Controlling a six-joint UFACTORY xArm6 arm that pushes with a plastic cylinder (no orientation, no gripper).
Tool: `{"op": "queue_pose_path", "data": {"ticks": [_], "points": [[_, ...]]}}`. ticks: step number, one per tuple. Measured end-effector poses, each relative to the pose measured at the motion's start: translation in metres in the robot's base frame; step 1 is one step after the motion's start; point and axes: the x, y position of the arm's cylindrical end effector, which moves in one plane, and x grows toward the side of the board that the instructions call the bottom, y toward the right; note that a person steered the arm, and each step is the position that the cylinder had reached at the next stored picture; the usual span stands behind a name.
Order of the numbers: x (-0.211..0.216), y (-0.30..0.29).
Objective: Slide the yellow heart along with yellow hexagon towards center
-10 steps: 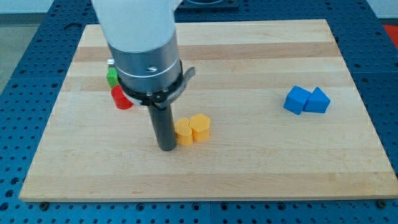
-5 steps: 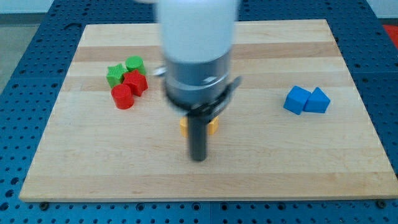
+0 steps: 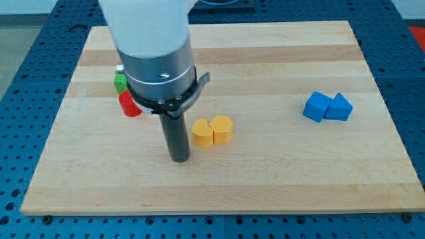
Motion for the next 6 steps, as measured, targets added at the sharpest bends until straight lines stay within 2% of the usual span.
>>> {"op": "queue_pose_path", "data": {"ticks": [5,6], "points": [[-0.021,0.016],[-0.021,0.054]]}}
